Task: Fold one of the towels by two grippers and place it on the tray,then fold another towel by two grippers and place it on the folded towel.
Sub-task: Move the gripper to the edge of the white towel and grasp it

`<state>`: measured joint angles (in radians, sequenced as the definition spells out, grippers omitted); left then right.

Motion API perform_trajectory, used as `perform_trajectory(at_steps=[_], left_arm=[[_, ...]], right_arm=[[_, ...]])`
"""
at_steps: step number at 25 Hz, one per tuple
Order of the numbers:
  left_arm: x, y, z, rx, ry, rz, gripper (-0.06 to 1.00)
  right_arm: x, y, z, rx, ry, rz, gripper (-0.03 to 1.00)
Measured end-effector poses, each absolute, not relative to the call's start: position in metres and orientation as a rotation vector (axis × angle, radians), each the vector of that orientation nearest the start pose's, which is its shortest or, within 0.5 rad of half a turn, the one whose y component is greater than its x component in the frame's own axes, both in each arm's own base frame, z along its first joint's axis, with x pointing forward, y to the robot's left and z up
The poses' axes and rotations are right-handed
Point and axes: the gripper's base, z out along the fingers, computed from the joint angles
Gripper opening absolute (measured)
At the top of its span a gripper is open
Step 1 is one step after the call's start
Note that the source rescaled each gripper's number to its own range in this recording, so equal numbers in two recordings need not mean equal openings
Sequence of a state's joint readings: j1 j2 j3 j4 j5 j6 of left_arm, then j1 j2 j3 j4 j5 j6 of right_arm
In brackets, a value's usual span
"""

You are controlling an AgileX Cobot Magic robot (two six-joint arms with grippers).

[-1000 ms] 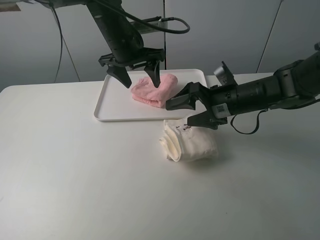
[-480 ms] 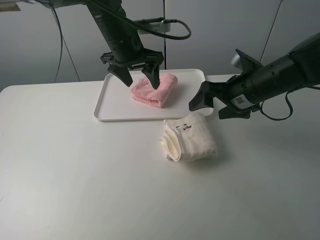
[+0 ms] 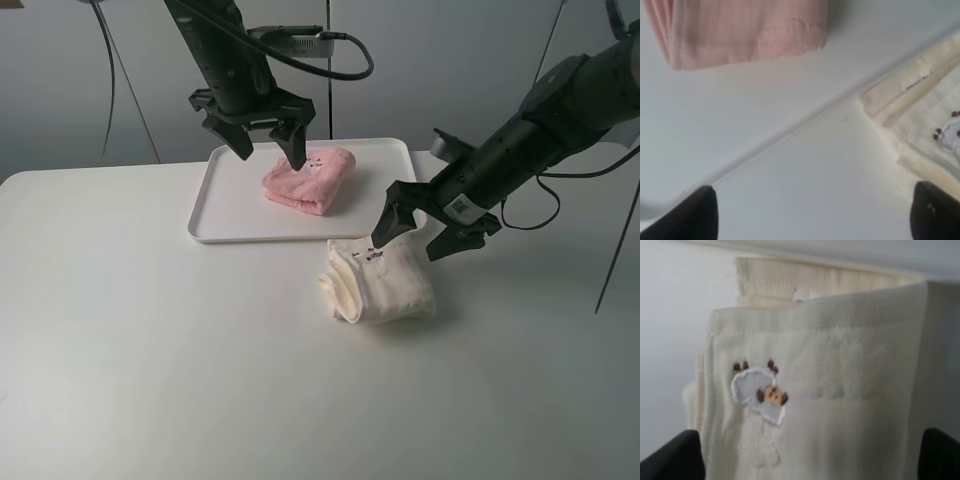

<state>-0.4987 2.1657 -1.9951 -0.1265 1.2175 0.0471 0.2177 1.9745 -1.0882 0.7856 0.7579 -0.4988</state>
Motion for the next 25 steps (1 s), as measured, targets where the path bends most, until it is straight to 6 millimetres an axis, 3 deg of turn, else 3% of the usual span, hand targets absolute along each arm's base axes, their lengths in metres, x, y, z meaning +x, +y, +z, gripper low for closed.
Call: perform_trajectory(at_steps=[4,10,13,25], left_arm=[[0.401,-0.225,0.261,0.739,2.778,-0.249,0.99],[0.403,-0.22,0.258,0.732,2.789,-0.228,0.99],[0.403,-0.219,0.257,0.732,2.791,-0.223,0.99],[0.404,-0.218,0.257,0.739,2.788,-0.205,0.99]], right_arm=[[0.342,0.117,0.123,-0.264,2.952,0.717,0.92],[0.344,0.113,0.11,-0.317,2.988,0.63,0.92],[0.343,0.113,0.098,-0.315,3.021,0.635,0.92],[0.345,0.121,0.09,-0.254,3.011,0.748,0.76]])
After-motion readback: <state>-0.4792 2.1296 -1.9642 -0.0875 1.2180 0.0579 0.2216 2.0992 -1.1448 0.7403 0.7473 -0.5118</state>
